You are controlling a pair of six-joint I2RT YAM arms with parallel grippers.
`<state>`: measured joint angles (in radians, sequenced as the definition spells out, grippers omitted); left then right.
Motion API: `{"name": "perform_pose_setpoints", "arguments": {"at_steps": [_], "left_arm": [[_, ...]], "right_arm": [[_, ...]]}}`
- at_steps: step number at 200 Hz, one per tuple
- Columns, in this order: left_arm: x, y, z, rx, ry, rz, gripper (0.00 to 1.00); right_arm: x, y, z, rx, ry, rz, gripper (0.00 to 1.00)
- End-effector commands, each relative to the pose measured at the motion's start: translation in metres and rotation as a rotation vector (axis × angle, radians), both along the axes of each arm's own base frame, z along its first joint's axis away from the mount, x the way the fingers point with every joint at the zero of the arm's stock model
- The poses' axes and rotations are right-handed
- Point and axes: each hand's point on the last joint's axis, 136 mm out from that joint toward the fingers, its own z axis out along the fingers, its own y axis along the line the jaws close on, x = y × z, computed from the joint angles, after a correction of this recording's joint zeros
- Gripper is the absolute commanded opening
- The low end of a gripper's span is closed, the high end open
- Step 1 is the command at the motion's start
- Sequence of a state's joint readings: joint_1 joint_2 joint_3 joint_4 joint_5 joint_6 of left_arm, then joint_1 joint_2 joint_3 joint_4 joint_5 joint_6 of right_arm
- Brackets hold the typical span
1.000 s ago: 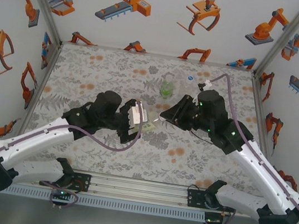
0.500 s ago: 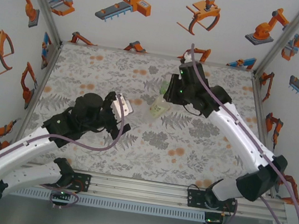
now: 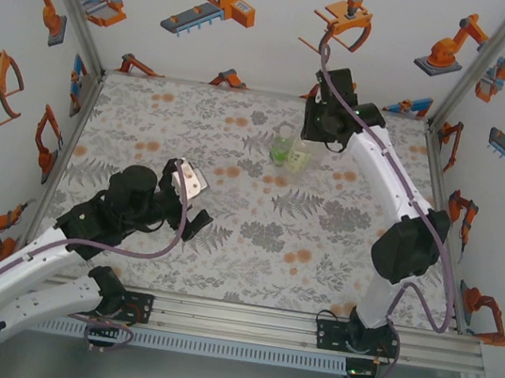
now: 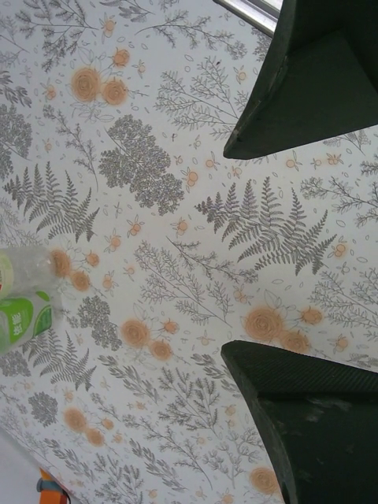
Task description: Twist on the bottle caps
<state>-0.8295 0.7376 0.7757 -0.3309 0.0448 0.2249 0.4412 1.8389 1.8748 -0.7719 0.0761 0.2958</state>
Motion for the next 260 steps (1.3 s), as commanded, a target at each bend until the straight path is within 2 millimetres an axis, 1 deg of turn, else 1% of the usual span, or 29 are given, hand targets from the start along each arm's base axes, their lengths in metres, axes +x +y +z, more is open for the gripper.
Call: {"name": "perform_pose_setpoints", "arguments": {"at_steps": [1, 14, 36, 51, 73, 110, 140, 153, 167, 177, 185, 192, 213, 231, 251, 260], "left_arm": [[-0.001, 0.005, -0.005, -0.005, 0.029, 0.023, 0.88], [0.0, 0.006, -0.005, -0.002, 0.027, 0.026, 0.88], [0.0, 0.007, -0.006, 0.0, 0.026, 0.031, 0.88], [0.001, 0.007, -0.007, 0.001, 0.025, 0.034, 0.88], [0.003, 0.006, -0.007, 0.006, 0.026, 0.039, 0.88], [0.012, 0.012, -0.012, 0.021, 0.026, 0.094, 0.89], [0.027, 0.024, -0.019, 0.023, 0.025, 0.188, 0.93], [0.035, 0.031, -0.023, 0.026, 0.026, 0.239, 0.96], [0.045, 0.041, -0.029, 0.034, 0.036, 0.307, 0.99], [0.053, 0.048, -0.035, 0.041, 0.041, 0.355, 1.0], [0.06, 0.056, -0.04, 0.048, 0.048, 0.405, 0.97], [0.065, 0.062, -0.044, 0.053, 0.054, 0.441, 0.97], [0.083, 0.084, -0.059, 0.066, 0.067, 0.55, 0.97], [0.098, 0.103, -0.071, 0.062, 0.084, 0.636, 0.97], [0.111, 0.119, -0.086, 0.066, 0.103, 0.698, 0.97], [0.118, 0.126, -0.092, 0.07, 0.107, 0.723, 0.97]], "right_arm": [[0.008, -0.005, 0.002, -0.015, 0.005, 0.027, 0.0], [0.012, -0.006, -0.004, -0.018, 0.019, 0.028, 0.0], [0.012, -0.001, -0.008, -0.004, 0.034, 0.055, 0.0], [0.011, 0.002, -0.008, 0.006, 0.04, 0.063, 0.21], [0.01, 0.001, -0.002, 0.011, 0.036, 0.06, 0.35], [0.008, -0.001, 0.027, 0.02, -0.02, 0.06, 0.47], [0.003, -0.007, 0.054, 0.016, -0.075, 0.059, 0.5], [-0.001, -0.012, 0.063, 0.008, -0.094, 0.055, 0.51], [-0.006, -0.021, 0.069, -0.014, -0.108, 0.043, 0.53], [-0.011, -0.031, 0.072, -0.035, -0.118, 0.03, 0.6], [-0.015, -0.04, 0.071, -0.057, -0.122, 0.018, 0.68], [-0.018, -0.05, 0.067, -0.077, -0.121, 0.0, 0.74], [-0.03, -0.081, 0.05, -0.123, -0.11, -0.059, 0.83], [-0.042, -0.111, 0.024, -0.153, -0.102, -0.126, 0.91], [-0.056, -0.143, -0.008, -0.175, -0.112, -0.199, 0.98], [-0.062, -0.157, -0.028, -0.176, -0.112, -0.226, 0.99]]}}
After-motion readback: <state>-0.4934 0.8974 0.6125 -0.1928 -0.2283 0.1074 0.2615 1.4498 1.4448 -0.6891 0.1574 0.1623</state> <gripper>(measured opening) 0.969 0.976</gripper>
